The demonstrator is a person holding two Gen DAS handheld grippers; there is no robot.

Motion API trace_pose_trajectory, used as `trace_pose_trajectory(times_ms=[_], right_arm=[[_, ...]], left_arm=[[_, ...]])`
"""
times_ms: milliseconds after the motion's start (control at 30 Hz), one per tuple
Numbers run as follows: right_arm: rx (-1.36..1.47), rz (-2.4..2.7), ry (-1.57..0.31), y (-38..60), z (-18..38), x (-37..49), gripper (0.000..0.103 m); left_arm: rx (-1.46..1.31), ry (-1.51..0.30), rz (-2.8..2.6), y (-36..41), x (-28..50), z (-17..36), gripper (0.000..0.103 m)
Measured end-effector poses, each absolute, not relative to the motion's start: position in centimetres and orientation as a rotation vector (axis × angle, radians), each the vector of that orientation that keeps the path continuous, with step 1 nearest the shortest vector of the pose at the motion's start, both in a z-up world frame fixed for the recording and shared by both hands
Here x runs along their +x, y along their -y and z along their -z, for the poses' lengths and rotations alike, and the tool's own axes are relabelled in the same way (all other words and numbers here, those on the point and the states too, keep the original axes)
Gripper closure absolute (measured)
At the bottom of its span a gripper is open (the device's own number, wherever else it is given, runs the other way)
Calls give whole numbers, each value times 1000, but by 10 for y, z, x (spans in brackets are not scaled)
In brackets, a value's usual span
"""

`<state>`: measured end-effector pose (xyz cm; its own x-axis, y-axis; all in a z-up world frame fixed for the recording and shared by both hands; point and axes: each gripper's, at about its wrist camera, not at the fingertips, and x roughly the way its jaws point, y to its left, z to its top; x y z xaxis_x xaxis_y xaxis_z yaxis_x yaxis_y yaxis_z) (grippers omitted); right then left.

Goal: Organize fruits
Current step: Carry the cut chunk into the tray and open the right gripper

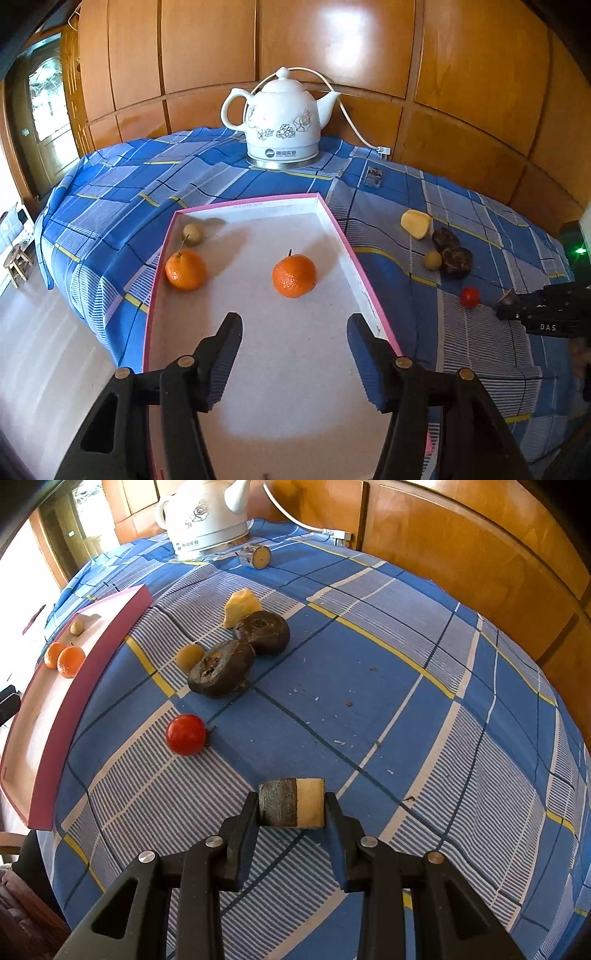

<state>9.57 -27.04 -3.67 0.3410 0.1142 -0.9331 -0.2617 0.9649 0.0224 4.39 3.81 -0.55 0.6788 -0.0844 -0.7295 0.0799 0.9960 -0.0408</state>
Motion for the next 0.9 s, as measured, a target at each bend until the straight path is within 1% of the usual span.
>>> trace_pose_trajectory(times_ms=[533,700,900], right_arm=[[-141,-296,-1202,255,36,89,69],[-118,-343,-1172,242,19,80,69],[-70,-472,-1122,199,-1,69,69]], left_arm=[[-32,-814,98,-46,38,6,43],[-42,-812,89,-50,38,6,43],[-64,-807,78,-59,39,6,43]])
